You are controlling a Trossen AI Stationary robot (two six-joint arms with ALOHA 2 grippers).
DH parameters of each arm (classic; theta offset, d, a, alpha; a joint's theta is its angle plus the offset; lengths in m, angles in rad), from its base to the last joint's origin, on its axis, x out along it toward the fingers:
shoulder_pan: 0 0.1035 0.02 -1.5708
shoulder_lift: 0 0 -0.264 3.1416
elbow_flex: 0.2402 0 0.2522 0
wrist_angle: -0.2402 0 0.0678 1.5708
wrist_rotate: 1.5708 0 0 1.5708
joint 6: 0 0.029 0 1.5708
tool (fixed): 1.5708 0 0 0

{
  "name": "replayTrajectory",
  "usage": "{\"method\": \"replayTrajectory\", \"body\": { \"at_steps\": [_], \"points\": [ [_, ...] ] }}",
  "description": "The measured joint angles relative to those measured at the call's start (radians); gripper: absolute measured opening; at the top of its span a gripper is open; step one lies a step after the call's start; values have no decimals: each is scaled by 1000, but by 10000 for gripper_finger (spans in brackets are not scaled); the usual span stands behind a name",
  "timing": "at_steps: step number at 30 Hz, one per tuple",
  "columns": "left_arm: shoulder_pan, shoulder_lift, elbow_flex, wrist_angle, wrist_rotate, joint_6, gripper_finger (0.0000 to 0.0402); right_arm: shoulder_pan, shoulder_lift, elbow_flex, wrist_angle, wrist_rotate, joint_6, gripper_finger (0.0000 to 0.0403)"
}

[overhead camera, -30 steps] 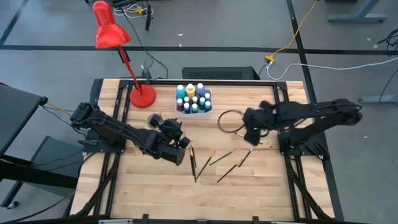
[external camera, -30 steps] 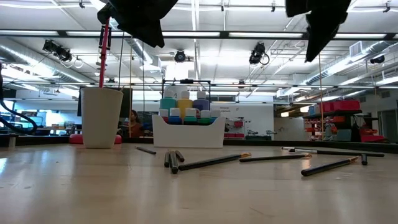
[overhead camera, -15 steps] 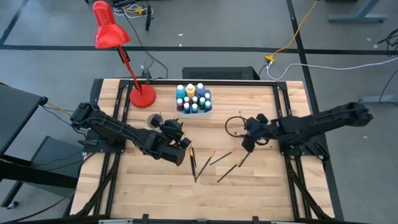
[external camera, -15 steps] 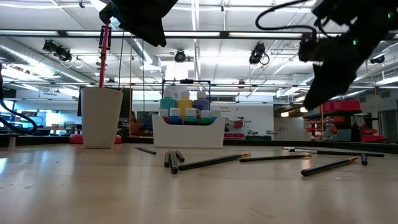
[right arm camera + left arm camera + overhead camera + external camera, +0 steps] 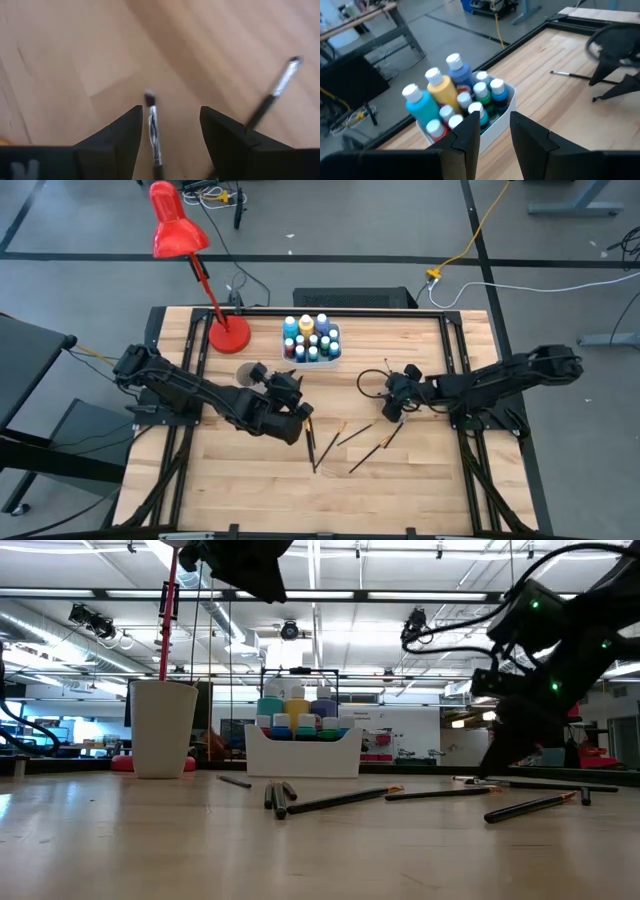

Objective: Pick & Place Paint Supplies
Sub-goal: Put the black paint brush into the white cup

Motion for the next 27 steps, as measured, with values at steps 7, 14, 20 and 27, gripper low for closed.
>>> {"method": "replayTrajectory", "body": {
  "at_steps": [7, 14, 20, 27],
  "points": [
    [21, 0, 0, 129, 54, 191, 116, -17, 104, 5, 67, -23, -3, 204],
    [20, 0, 0, 130, 57, 202, 116, -18, 108, 5, 62, -18, 28, 141],
    [20, 0, 0, 130, 12, 255, 116, -20, 108, 4, 58, -20, 71, 18],
    [25, 0, 0, 133, -25, 282, 116, -18, 96, 37, 85, -105, 117, 14]
  ]
}}
